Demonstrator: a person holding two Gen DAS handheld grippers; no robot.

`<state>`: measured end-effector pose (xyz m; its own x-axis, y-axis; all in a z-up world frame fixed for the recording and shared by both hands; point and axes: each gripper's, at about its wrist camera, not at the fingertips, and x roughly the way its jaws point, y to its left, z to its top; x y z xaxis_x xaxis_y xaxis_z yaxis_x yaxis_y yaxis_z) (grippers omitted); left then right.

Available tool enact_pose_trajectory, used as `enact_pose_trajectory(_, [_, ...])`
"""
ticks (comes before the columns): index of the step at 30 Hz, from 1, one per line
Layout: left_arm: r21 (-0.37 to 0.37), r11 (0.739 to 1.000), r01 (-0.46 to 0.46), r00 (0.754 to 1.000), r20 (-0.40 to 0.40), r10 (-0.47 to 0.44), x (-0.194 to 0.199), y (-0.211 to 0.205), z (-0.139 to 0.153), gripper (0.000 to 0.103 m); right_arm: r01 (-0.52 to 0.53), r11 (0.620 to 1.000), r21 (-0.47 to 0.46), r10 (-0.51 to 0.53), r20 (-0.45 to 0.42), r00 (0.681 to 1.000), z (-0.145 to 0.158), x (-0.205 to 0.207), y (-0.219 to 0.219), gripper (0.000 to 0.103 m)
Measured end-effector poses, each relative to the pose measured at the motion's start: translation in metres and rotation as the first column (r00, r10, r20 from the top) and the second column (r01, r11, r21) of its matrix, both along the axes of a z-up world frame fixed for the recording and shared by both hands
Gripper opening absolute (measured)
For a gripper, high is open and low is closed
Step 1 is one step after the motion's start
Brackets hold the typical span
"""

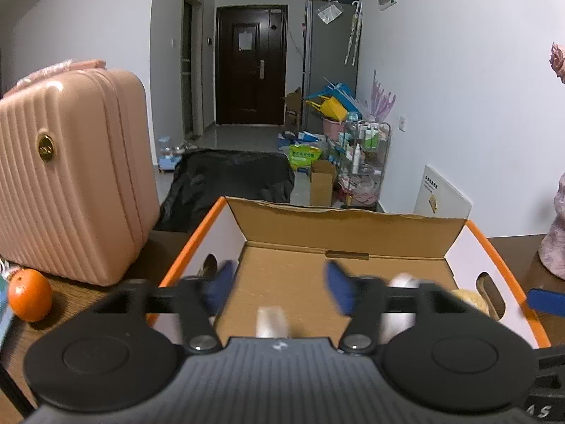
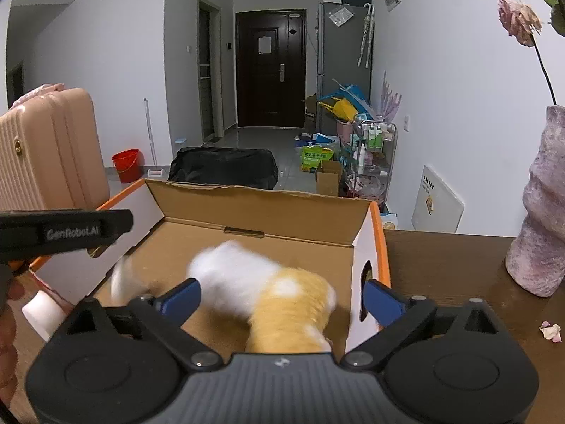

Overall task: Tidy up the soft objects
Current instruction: 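Carry both items to the cardboard box and open both tools inside it, then withdraw both tools from the box back toward the table items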

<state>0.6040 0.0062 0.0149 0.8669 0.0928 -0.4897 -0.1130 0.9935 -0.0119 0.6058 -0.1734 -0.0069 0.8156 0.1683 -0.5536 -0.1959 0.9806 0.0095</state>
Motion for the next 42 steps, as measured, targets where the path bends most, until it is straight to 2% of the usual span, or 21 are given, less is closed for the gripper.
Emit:
enact_pose_trajectory(2, [0.021, 1.0, -0.007, 1.0, 0.019, 0.006, -0.004, -0.002, 0.003, 0.101, 0.004, 1.0, 0.004, -0.004, -0.01, 1.0, 0.0, 0.0, -0.001, 0.103])
enact_pose_trajectory(3, [0.027, 1.0, -0.01, 1.0, 0.028, 0.009, -0.006, -0.003, 0.003, 0.103, 0.006, 1.0, 0.003, -0.006, -0.015, 1.0, 0.001, 0.0, -0.002, 0.103])
enact_pose_trajectory(14, [0.016, 1.0, 0.002, 1.0, 0.031, -0.003, -0.016, 0.0, 0.003, 0.103, 0.011, 1.0, -0.011, -0.011, -0.026, 1.0, 0.01, -0.011, -0.009, 0.103])
enact_pose_trajectory(20, [0.088, 0.996, 0.007, 0.998, 0.062, -0.013, -0.033, -0.007, 0.015, 0.103, 0.0, 1.0, -0.023, 0.001, 0.022, 1.0, 0.024, -0.032, -0.016, 0.103])
enact_pose_trajectory(23, [0.12, 0.993, 0.019, 0.994, 0.109, -0.032, -0.053, -0.011, 0.029, 0.103, -0.006, 1.0, -0.023, 0.007, 0.053, 0.999, 0.033, -0.046, -0.019, 0.103])
enact_pose_trajectory(28, [0.083, 0.995, 0.048, 0.984, 0.169, -0.062, -0.08, -0.01, 0.054, 0.103, -0.005, 1.0, -0.013, 0.007, 0.093, 0.996, 0.045, -0.066, -0.026, 0.103])
enact_pose_trajectory(37, [0.02, 1.0, 0.023, 0.994, 0.106, -0.025, -0.093, 0.007, 0.065, 0.103, 0.008, 1.0, 0.011, -0.01, 0.136, 0.991, 0.06, -0.1, -0.039, 0.103])
enact_pose_trajectory(42, [0.03, 1.0, 0.003, 0.994, 0.109, -0.007, -0.11, 0.01, 0.076, 0.103, 0.017, 0.999, 0.032, -0.021, 0.142, 0.99, 0.064, -0.119, -0.048, 0.103])
